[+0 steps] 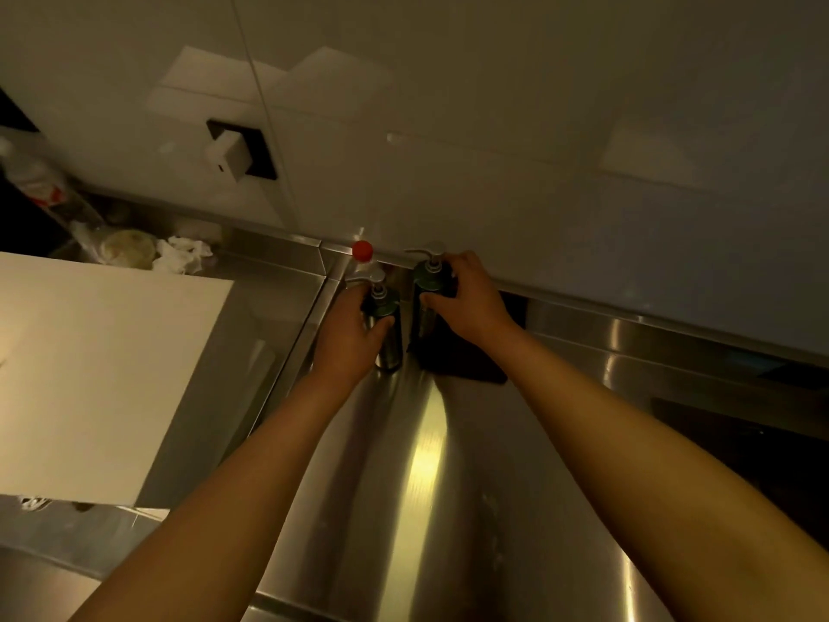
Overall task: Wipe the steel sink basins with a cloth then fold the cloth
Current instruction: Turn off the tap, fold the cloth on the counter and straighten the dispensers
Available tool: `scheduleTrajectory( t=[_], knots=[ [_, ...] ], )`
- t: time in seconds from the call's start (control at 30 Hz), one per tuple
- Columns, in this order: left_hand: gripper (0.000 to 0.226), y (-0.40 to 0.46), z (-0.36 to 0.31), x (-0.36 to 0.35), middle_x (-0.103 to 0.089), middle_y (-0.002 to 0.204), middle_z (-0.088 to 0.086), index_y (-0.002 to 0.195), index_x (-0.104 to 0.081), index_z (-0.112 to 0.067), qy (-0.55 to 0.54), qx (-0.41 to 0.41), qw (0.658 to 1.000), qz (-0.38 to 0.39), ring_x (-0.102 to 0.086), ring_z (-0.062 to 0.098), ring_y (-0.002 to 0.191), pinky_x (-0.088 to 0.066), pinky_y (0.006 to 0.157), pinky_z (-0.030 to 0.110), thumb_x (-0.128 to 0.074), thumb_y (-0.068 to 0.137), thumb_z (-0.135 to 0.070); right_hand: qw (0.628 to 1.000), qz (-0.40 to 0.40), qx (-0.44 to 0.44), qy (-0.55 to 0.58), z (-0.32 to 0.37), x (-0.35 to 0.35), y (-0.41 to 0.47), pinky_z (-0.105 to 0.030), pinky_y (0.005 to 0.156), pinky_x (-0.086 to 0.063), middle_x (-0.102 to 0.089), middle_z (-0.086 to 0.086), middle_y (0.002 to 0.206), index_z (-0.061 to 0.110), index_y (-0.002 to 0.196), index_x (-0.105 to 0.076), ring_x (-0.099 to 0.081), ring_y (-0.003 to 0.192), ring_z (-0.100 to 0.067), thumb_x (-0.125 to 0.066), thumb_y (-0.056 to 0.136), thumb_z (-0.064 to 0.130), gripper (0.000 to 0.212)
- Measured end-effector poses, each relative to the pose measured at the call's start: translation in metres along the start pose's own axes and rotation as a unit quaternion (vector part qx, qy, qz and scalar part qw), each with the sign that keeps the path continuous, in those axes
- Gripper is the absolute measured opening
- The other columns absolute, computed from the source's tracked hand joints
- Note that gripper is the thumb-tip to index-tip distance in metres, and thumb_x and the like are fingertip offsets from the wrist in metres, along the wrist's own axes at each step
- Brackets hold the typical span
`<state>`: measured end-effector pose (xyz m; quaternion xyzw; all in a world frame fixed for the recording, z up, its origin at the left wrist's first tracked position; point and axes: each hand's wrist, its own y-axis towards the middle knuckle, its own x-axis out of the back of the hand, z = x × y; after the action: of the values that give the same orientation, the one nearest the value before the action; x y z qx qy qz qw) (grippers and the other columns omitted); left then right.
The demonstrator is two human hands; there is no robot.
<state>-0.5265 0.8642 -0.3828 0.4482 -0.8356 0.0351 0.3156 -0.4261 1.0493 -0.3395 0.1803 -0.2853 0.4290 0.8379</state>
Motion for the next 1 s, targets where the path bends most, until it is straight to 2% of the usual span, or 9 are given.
scheduleTrajectory(
  t=[0.1,0.27,0.43,0.57,0.7,0.77,0.9,1.0],
  knots=[
    [0.047,0.005,0.004,-0.002,-0.058,0.125,-0.013,0.131,-0.059,-0.023,0.0,0.003,1.0,0.0,-0.056,0.004,0.115,-0.037,0.091,0.008,-0.079,0.088,-0.022,1.0,0.002,-0.007,0.0,-0.002,-0.009,0.014,-0.03,0.101,-0.047,-0.048,0.002,0.127,0.017,0.139,-0.055,-0.057,0.118,-0.018,-0.081,0.084,0.025,0.061],
    [0.043,0.016,0.008,-0.007,-0.064,0.124,-0.007,0.13,-0.062,-0.018,-0.002,0.009,1.0,0.013,-0.053,-0.003,0.11,-0.038,0.086,-0.001,-0.078,0.09,-0.02,1.0,0.01,-0.013,-0.003,-0.003,-0.016,0.038,-0.024,0.094,-0.044,-0.044,0.007,0.12,0.018,0.139,-0.056,-0.053,0.108,-0.011,-0.081,0.085,0.026,0.06],
    [0.041,0.023,0.013,-0.01,-0.059,0.119,-0.01,0.127,-0.062,-0.013,0.004,0.005,1.0,0.012,-0.05,-0.008,0.105,-0.035,0.087,-0.004,-0.077,0.089,-0.014,1.0,0.008,-0.004,0.011,-0.002,-0.022,0.055,-0.024,0.093,-0.048,-0.046,0.007,0.117,0.019,0.136,-0.059,-0.056,0.102,-0.011,-0.082,0.082,0.024,0.058],
    [0.039,0.025,0.016,-0.013,-0.058,0.114,-0.011,0.125,-0.062,-0.014,0.009,0.008,1.0,0.009,-0.047,-0.025,0.102,-0.032,0.086,-0.006,-0.077,0.089,-0.014,0.999,-0.019,-0.014,0.027,-0.005,-0.028,0.062,-0.006,0.08,-0.04,-0.046,0.01,0.112,0.019,0.131,-0.062,-0.055,0.099,-0.007,-0.083,0.08,0.022,0.055],
    [0.041,0.027,0.018,-0.017,-0.056,0.115,-0.013,0.128,-0.06,-0.016,0.006,0.006,1.0,0.007,-0.045,-0.028,0.104,-0.033,0.086,-0.005,-0.076,0.09,-0.016,0.999,-0.017,-0.013,0.026,-0.006,-0.036,0.067,-0.003,0.079,-0.038,-0.047,0.01,0.114,0.018,0.132,-0.062,-0.055,0.101,-0.006,-0.084,0.08,0.02,0.057],
    [0.042,0.029,0.016,-0.018,-0.057,0.116,-0.012,0.129,-0.06,-0.016,0.003,0.002,1.0,0.009,-0.049,-0.021,0.103,-0.034,0.086,-0.003,-0.076,0.09,-0.016,1.0,-0.011,-0.015,0.021,-0.008,-0.038,0.068,-0.002,0.078,-0.038,-0.047,0.009,0.114,0.02,0.131,-0.063,-0.055,0.101,-0.007,-0.082,0.081,0.02,0.053],
    [0.045,0.032,0.011,-0.021,-0.06,0.127,-0.002,0.132,-0.059,-0.013,-0.012,-0.009,1.0,0.023,-0.054,0.004,0.113,-0.04,0.088,0.003,-0.075,0.09,-0.014,1.0,-0.009,-0.02,0.009,-0.011,-0.041,0.068,-0.025,0.091,-0.048,-0.051,0.001,0.117,0.02,0.125,-0.065,-0.061,0.106,-0.018,-0.078,0.084,0.021,0.043],
    [0.048,0.031,0.009,-0.021,-0.058,0.133,0.006,0.133,-0.058,-0.011,-0.002,-0.039,0.999,0.017,-0.052,0.009,0.116,-0.034,0.092,0.0,-0.076,0.089,-0.013,0.999,-0.006,-0.038,0.024,-0.014,-0.041,0.068,-0.029,0.099,-0.048,-0.055,-0.004,0.127,0.018,0.134,-0.06,-0.059,0.113,-0.015,-0.077,0.086,0.021,0.051]
  ],
)
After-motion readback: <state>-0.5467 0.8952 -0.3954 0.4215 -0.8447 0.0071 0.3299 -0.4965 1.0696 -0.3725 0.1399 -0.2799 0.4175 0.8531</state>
